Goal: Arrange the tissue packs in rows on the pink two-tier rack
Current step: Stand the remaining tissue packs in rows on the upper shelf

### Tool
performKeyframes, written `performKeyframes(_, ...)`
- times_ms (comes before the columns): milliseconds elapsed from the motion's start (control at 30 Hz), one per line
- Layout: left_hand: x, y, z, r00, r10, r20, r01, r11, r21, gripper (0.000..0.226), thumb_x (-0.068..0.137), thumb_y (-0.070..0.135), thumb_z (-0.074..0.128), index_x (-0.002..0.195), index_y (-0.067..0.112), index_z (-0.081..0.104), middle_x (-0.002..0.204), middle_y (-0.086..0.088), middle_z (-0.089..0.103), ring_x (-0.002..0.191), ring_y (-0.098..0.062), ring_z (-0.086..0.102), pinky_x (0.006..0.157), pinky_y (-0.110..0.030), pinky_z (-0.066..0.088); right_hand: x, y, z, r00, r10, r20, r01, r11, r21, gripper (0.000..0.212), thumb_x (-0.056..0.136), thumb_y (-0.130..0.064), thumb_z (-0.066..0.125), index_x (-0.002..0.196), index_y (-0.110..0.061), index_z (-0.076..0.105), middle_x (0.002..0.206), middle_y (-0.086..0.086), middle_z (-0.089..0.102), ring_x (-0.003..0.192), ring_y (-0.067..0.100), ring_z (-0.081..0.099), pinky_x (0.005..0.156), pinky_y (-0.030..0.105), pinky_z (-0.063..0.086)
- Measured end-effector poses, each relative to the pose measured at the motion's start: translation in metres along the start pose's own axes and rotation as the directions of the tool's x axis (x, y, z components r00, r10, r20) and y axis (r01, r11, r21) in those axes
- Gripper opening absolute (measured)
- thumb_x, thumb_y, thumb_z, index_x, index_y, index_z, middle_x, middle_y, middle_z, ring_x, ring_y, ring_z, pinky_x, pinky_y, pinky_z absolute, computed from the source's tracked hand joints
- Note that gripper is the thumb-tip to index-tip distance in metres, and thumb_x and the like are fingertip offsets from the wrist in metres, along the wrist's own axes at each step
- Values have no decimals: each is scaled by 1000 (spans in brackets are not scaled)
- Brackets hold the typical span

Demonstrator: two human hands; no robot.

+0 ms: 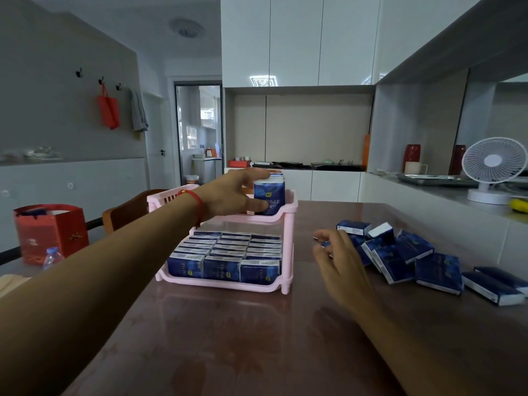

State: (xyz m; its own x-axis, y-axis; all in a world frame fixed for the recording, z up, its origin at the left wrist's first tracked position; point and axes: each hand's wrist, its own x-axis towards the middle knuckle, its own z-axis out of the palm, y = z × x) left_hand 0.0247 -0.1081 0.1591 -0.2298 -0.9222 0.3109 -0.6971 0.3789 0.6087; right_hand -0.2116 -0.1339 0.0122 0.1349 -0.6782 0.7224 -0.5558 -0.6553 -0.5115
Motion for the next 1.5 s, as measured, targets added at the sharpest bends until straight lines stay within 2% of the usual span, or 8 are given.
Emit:
performKeyframes(167, -1, 1, 1, 1000, -19, -25, 18, 998, -60, 67, 90, 15, 70, 147, 29, 40, 119, 4, 50, 98, -14, 60, 64, -14, 53, 0, 1, 0, 1000, 11, 11, -11, 1000, -10, 24, 102, -21, 48, 124, -16, 57, 125, -1, 53, 104, 4, 55, 79, 8, 40)
performKeyframes(433, -19, 5, 1, 982, 20, -186, -4, 996, 86, 74, 87, 16, 73, 150, 25, 35, 139, -4, 47, 104, -15, 60, 75, -22, 55, 1, 11, -10, 996, 84, -26, -84, 996, 1, 22, 99, -19, 54, 121, -18, 57, 122, 0, 57, 98, 8, 58, 79, 15, 44)
performKeyframes(600, -66, 25, 50, 567, 528, -632, -285, 846, 451, 31, 80, -2, 61, 109, 8, 58, 103, -3, 53, 85, -16, 51, 75, -32, 50, 2, 14, -16, 973, 214, -84, -218, 975, -48, 25, 92, -14, 62, 116, -17, 59, 114, 0, 61, 100, 16, 61, 78, 16, 46)
performKeyframes(867, -58, 35, 186, 864, 471, -179, -432, 875, 219, 39, 69, 13, 58, 107, 23, 57, 110, 7, 53, 97, -14, 52, 81, -33, 49, 17, 40, -63, 870, 474, -138, -468, 703, -535, 53, 85, -38, 64, 129, -10, 52, 134, 16, 51, 125, 38, 46, 95, 47, 45)
performKeyframes(1100, -25, 14, 219, 949, 286, -133, -277, 957, 80, 38, 72, 7, 65, 109, 19, 60, 108, 4, 57, 90, -13, 55, 74, -11, 38, 0, 88, -79, 933, 353, 70, -123, 497, -859, 64, 95, -55, 42, 152, -35, 22, 152, 10, 38, 136, 36, 31, 106, 51, 26)
performKeyframes(1267, -20, 6, 218, 974, 176, -140, -190, 978, -91, 32, 78, 8, 69, 108, 19, 64, 99, 6, 64, 82, -9, 64, 76, -25, 53, 0, 81, -78, 952, 307, 18, -201, 666, -719, 68, 85, -40, 63, 144, -31, 32, 135, 9, 43, 127, 31, 40, 104, 48, 30)
performKeyframes(1367, -20, 8, 216, 995, 57, -87, -81, 952, -294, 24, 90, 21, 68, 113, 26, 62, 98, 7, 69, 83, -7, 68, 81, -26, 57, -6, 63, -82, 962, 267, 58, -245, 937, -250, 74, 78, -40, 78, 140, -31, 39, 130, 3, 42, 116, 19, 50, 100, 37, 45)
performKeyframes(1500, -27, 17, 212, 996, -81, 30, 78, 702, -708, 13, 95, 24, 64, 107, 21, 61, 98, -9, 75, 92, -24, 74, 78, -32, 62, -17, 37, -84, 971, 120, 209, -118, 993, -22, 77, 74, -42, 84, 139, -28, 44, 116, -13, 50, 105, -4, 54, 83, 13, 49)
